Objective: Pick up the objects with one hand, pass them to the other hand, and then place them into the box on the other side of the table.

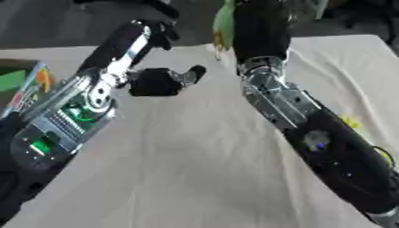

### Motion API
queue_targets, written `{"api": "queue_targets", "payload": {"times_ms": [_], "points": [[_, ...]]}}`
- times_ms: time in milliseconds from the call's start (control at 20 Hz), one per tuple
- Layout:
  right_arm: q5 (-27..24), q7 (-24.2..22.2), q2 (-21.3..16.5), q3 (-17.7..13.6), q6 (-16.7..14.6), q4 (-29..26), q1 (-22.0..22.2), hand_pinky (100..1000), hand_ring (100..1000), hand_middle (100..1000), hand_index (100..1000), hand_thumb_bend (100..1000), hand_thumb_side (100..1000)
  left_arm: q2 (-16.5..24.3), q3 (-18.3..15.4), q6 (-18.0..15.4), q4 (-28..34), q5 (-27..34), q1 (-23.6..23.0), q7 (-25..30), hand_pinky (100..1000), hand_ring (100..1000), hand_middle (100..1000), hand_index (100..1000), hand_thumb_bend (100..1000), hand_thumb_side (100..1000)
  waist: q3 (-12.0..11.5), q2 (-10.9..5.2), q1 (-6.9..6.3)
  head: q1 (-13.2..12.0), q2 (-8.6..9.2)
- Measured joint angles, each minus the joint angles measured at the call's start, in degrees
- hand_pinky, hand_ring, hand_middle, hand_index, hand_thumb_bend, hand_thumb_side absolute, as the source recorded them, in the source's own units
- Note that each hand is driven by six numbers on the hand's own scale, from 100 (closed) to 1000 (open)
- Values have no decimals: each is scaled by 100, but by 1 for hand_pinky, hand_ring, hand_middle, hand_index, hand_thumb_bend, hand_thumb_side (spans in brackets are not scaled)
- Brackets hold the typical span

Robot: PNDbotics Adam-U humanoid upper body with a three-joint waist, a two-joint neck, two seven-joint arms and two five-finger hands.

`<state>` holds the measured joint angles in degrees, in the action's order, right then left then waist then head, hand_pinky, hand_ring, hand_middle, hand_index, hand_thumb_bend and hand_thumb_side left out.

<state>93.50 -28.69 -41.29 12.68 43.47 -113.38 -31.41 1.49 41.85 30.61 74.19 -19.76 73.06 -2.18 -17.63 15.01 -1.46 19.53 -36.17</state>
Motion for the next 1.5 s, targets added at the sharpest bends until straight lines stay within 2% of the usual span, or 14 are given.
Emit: {"api": "queue_targets", "payload": {"times_ms": [250, 600, 800, 950, 1200, 1300, 1400, 1500], "points": [[-690, 188, 41, -71, 188, 0, 76, 693, 464, 391, 503, 100, 100, 0, 0, 0, 1, 0, -2, 0, 852, 780, 628, 789, 502, 461, 19, 0, 9, -69, 25], [-1605, 544, 67, -133, 544, 0, 278, 693, 464, 391, 503, 100, 100, 3, -1, 1, 34, 2, -4, 0, 853, 780, 628, 789, 504, 451, 25, -53, 40, -54, 359], [-2162, 838, 67, -133, 720, 0, 416, 693, 464, 391, 503, 100, 100, 6, -3, 2, 36, 5, -4, -1, 853, 780, 627, 789, 507, 446, 20, -110, 44, -32, 355], [-2676, 1239, 72, -130, 770, 0, 530, 693, 462, 390, 504, 100, 100, 46, -3, 10, 39, 7, -7, 6, 853, 780, 627, 789, 513, 448, 20, -131, 46, -44, 323], [-3871, 2336, 141, -31, 835, 0, 834, 691, 458, 389, 505, 100, 100, 66, 4, 5, 35, -1, -49, 27, 853, 779, 628, 788, 537, 433, 30, -256, 83, -133, 152], [-4566, 3054, 191, 64, 845, 0, 960, 691, 458, 389, 505, 100, 100, 101, 25, -9, 30, -9, -49, 44, 853, 778, 626, 788, 532, 431, 33, -271, 89, -144, 109], [-5425, 3990, 225, 219, 844, 0, 1096, 691, 457, 389, 506, 100, 100, 103, 34, -14, 29, -18, -49, 49, 853, 778, 626, 788, 532, 432, 31, -309, 98, -144, 70], [-6461, 4630, 225, 474, 315, 0, 1216, 690, 456, 388, 505, 100, 100, 103, 35, -15, 26, -19, -49, 61, 852, 778, 626, 787, 532, 441, 15, -336, 122, -145, 39]]}}
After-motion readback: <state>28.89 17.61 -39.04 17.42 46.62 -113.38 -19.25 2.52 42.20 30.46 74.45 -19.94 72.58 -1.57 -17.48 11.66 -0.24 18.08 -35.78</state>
